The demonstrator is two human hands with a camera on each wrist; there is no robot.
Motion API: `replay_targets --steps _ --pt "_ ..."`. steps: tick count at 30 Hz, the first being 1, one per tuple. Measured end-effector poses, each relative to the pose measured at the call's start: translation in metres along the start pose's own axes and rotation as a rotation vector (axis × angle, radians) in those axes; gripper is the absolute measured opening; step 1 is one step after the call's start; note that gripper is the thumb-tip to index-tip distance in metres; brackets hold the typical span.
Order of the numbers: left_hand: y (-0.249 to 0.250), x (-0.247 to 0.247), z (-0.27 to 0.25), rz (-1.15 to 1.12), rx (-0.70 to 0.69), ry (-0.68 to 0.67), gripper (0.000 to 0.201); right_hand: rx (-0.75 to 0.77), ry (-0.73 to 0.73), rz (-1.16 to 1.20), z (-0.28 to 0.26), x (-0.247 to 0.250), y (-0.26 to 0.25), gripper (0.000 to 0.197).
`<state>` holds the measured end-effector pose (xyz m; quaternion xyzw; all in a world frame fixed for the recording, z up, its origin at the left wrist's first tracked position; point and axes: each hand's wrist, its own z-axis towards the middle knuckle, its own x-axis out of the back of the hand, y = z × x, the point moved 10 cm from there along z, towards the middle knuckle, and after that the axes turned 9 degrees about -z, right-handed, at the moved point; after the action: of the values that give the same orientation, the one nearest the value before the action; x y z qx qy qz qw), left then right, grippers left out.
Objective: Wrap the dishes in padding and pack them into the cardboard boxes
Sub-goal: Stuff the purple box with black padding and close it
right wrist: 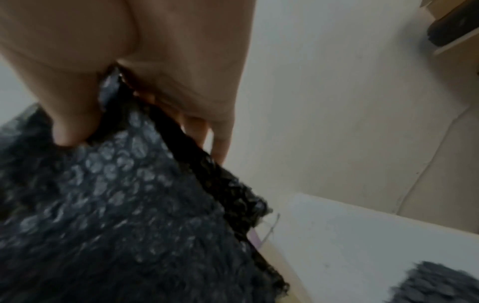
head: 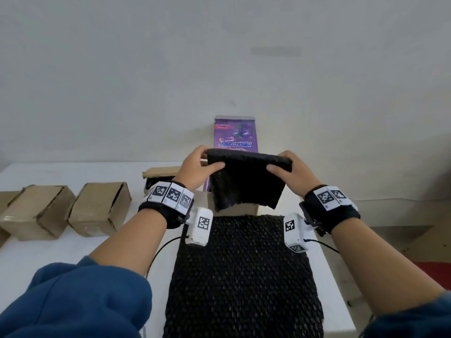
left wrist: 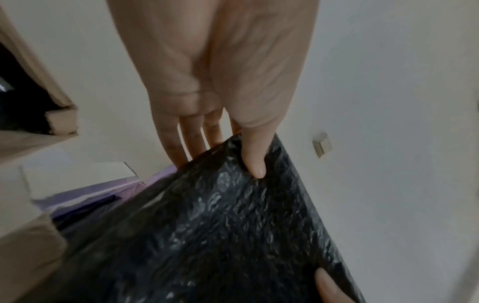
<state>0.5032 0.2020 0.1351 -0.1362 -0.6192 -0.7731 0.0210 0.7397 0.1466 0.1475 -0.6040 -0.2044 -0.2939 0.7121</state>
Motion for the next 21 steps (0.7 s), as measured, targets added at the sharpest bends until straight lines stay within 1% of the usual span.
replay_targets --steps 1,2,4,5,6,8,10,12,13,15,16,17,18,19,21 --pt "-0.008 0.003 0.009 -0.087 0.05 0.007 0.035 -0.033 0.001 0.016 0.012 -0.005 -0.001 0.019" --pt "-0.015 0.005 0.019 -0.124 0.082 0.008 0.047 -0.063 0.029 0.021 0.025 -0.007 0.0 0.02" --pt "-0.029 0.003 0.036 -0.093 0.114 -0.03 0.073 -0.129 0.097 0.024 0.047 -0.013 0.005 0.026" --pt "-0.034 0.0 0.042 -0.064 0.109 -0.049 0.081 -0.159 0.13 0.023 0.055 -0.015 0.008 0.032" --pt "-0.04 -0.001 0.048 -0.045 0.095 -0.057 0.083 -0.188 0.161 0.027 0.064 -0.018 0.011 0.037" --pt "-0.052 -0.001 0.061 -0.015 0.068 -0.035 0.075 -0.235 0.203 0.056 0.077 -0.026 0.02 0.048" --pt "-0.063 0.001 0.073 0.008 0.046 0.006 0.064 -0.245 0.22 0.064 0.088 -0.034 0.026 0.058" --pt "-0.074 0.001 0.084 0.034 0.03 0.023 0.055 -0.193 0.236 -0.035 0.098 -0.041 0.026 0.063" --pt "-0.081 0.0 0.089 0.077 0.03 0.016 0.052 -0.161 0.225 -0.156 0.103 -0.046 0.025 0.063" --pt "-0.094 -0.004 0.095 0.197 0.041 -0.016 0.052 -0.115 0.168 -0.493 0.108 -0.062 0.023 0.061" --pt "-0.1 -0.007 0.097 0.248 0.039 -0.032 0.052 -0.063 0.138 -0.632 0.108 -0.073 0.018 0.059" --pt "-0.104 -0.011 0.099 0.293 0.03 -0.047 0.053 0.002 0.081 -0.72 0.107 -0.088 0.012 0.059" --pt "-0.108 -0.013 0.1 0.336 0.021 -0.058 0.053 0.053 -0.009 -0.769 0.105 -0.106 0.01 0.061" --pt "-0.112 -0.015 0.101 0.378 0.01 -0.066 0.052 0.07 -0.118 -0.795 0.101 -0.126 0.014 0.065" --pt "-0.12 -0.017 0.1 0.444 -0.004 -0.088 0.05 0.009 -0.322 -0.851 0.095 -0.159 0.034 0.076"
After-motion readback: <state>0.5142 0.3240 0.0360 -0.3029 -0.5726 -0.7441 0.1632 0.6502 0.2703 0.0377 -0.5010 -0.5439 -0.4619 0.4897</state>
